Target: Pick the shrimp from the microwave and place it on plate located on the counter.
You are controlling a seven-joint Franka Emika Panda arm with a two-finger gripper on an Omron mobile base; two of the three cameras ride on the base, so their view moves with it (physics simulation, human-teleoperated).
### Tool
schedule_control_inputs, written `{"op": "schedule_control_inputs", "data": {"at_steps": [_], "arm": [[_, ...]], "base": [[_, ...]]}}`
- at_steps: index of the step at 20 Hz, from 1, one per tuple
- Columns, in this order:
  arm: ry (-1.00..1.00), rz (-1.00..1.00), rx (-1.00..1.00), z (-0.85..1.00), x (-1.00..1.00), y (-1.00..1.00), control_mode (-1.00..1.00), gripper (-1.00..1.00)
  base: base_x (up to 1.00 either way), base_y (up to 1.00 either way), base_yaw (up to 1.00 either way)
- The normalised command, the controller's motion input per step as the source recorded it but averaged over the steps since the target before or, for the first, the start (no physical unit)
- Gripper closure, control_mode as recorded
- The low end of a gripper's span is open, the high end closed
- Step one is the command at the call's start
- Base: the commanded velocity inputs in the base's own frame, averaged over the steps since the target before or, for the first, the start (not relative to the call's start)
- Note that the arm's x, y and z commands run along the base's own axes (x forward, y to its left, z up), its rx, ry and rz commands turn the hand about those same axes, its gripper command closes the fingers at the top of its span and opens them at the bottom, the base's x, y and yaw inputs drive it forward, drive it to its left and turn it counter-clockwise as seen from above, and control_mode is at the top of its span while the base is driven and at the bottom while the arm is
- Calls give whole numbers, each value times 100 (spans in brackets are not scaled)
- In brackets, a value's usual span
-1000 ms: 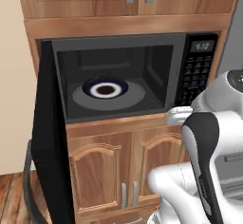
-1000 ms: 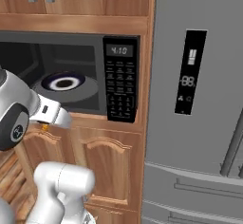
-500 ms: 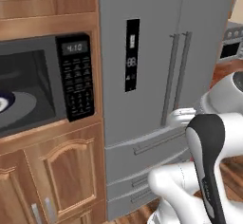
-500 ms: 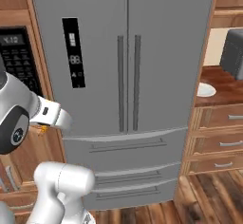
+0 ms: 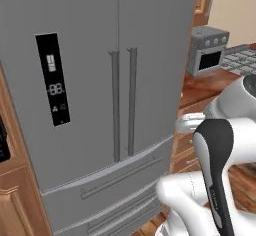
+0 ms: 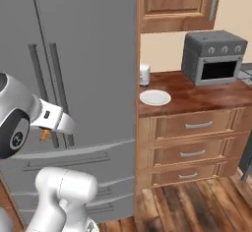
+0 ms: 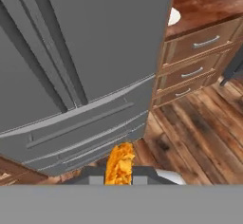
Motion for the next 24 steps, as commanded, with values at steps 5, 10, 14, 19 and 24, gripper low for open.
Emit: {"op": "schedule_control_inputs", "data": {"at_steps": [5, 10, 14, 19, 24], "arm": [[0, 0, 0, 0, 0, 0, 100, 100], [0, 0, 0, 0, 0, 0, 100, 100], [0, 0, 0, 0, 0, 0, 100, 100], [0, 0, 0, 0, 0, 0, 100, 100], [0, 0, 0, 0, 0, 0, 100, 100]], "base": [[68, -100, 22], [25, -100, 24], [4, -100, 30], [28, -100, 37], [56, -82, 37]]}}
